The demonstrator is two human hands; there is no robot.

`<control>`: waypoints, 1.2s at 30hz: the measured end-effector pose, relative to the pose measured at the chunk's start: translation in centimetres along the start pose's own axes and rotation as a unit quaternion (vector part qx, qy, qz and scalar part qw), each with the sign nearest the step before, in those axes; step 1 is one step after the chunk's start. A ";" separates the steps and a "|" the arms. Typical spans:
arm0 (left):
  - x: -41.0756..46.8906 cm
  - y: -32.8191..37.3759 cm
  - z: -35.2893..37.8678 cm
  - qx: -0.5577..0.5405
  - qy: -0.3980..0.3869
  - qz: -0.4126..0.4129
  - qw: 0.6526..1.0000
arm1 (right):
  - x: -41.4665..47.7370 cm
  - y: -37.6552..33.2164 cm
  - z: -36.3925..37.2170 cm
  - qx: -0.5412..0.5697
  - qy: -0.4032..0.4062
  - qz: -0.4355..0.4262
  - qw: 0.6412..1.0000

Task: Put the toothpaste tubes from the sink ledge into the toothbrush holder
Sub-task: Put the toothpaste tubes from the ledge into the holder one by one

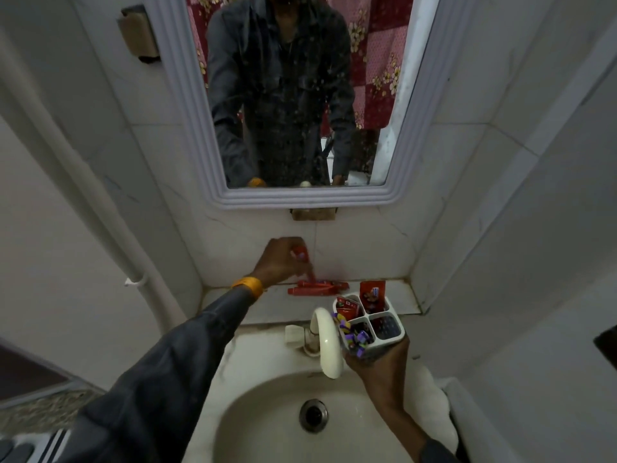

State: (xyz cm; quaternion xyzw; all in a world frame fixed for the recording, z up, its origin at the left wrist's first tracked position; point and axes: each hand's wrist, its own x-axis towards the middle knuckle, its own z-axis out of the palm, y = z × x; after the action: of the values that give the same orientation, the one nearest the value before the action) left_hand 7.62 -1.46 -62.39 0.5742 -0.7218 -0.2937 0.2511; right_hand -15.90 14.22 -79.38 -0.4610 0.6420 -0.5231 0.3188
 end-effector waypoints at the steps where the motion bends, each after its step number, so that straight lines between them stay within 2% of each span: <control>1: 0.0 1.9 0.0 -0.037 -0.020 0.035 0.999 | -0.1 -0.3 0.0 0.003 0.000 0.001 1.000; 3: 0.0 5.0 1.0 -0.064 -0.062 0.096 0.991 | -0.1 -0.5 -0.1 0.016 -0.003 0.008 1.000; 6: -0.1 7.9 3.9 -0.013 -0.104 0.156 0.982 | -0.2 -1.0 -0.1 0.009 -0.020 0.005 1.000; 8: 0.0 8.8 6.0 0.041 -0.121 0.170 0.977 | 0.0 -1.1 -0.1 0.029 0.005 -0.007 1.000; 14: 0.5 8.5 9.7 0.245 -0.163 0.163 0.942 | -0.5 -1.7 -0.1 -0.008 0.027 0.018 0.999; 24: 0.1 9.1 11.0 0.344 -0.176 0.208 0.899 | -0.2 -0.9 0.1 -0.008 0.035 0.011 0.999; 30: 0.4 7.6 10.2 0.303 -0.157 0.213 0.916 | -0.4 -1.0 0.1 -0.021 0.031 0.019 0.999; 33: 0.8 6.6 8.2 0.222 -0.130 0.179 0.950 | -0.3 -0.8 0.3 -0.013 0.038 0.017 0.999; 36: 1.3 3.7 6.4 0.153 -0.054 0.096 0.982 | -0.1 -0.3 0.2 0.000 0.028 0.016 0.999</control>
State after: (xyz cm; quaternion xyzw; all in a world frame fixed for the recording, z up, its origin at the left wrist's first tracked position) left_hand 0.32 -1.27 -64.23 0.5172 -0.8224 -0.1852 0.1479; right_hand -15.57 14.22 -79.19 -0.4361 0.6579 -0.5308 0.3086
